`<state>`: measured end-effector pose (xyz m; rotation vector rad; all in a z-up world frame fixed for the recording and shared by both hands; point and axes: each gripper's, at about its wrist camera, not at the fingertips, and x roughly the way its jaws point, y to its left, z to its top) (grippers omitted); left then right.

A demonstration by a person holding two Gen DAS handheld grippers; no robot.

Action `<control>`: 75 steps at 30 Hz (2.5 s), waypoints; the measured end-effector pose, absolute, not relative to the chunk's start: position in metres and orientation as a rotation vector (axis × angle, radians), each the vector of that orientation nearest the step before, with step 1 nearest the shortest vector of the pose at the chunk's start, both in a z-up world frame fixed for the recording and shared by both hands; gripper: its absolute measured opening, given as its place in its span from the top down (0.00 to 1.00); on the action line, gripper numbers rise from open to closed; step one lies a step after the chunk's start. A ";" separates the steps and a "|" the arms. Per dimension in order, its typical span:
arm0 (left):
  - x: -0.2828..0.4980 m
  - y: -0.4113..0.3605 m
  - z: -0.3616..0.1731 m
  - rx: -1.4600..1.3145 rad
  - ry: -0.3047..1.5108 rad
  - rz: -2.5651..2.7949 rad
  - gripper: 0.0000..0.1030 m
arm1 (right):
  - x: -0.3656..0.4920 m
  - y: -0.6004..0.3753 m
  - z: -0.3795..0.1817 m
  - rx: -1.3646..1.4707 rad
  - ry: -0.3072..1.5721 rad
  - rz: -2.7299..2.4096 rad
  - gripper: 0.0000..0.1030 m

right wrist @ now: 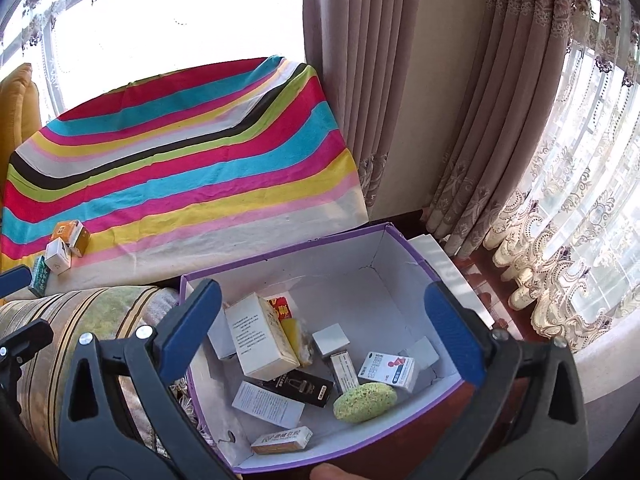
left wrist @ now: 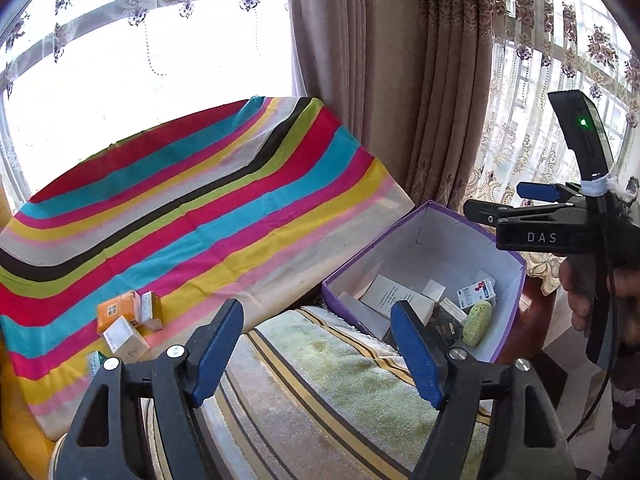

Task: Organize objects
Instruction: 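Carry the brown box and large white box over the purple box and release both, then move both open tools back to the boxes on the striped cloth, then grasp the slim blue-white box with the left tool while the right tool grasps the small silver box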

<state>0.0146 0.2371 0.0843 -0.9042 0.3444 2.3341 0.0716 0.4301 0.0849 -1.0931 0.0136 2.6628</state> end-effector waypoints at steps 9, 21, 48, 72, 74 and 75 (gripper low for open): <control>0.007 0.190 0.080 -0.942 0.202 2.364 0.25 | 0.065 0.399 0.083 -1.100 -0.049 2.711 0.01; -0.007 0.095 0.064 -1.093 -0.080 2.454 0.26 | 0.059 0.346 0.080 -1.235 -0.027 2.910 0.01; -0.089 0.011 0.007 -1.526 -0.225 2.537 0.57 | -0.002 0.246 0.061 -1.443 -0.109 2.984 0.01; -0.148 0.013 -0.030 -1.655 -0.236 2.468 0.70 | -0.102 0.172 0.002 -1.741 -0.131 2.888 0.09; -0.149 0.011 -0.029 -1.640 -0.258 2.477 0.70 | -0.108 0.166 -0.001 -1.754 -0.117 2.887 0.10; -0.149 0.010 -0.029 -1.634 -0.267 2.480 0.70 | -0.111 0.163 -0.002 -1.758 -0.115 2.886 0.10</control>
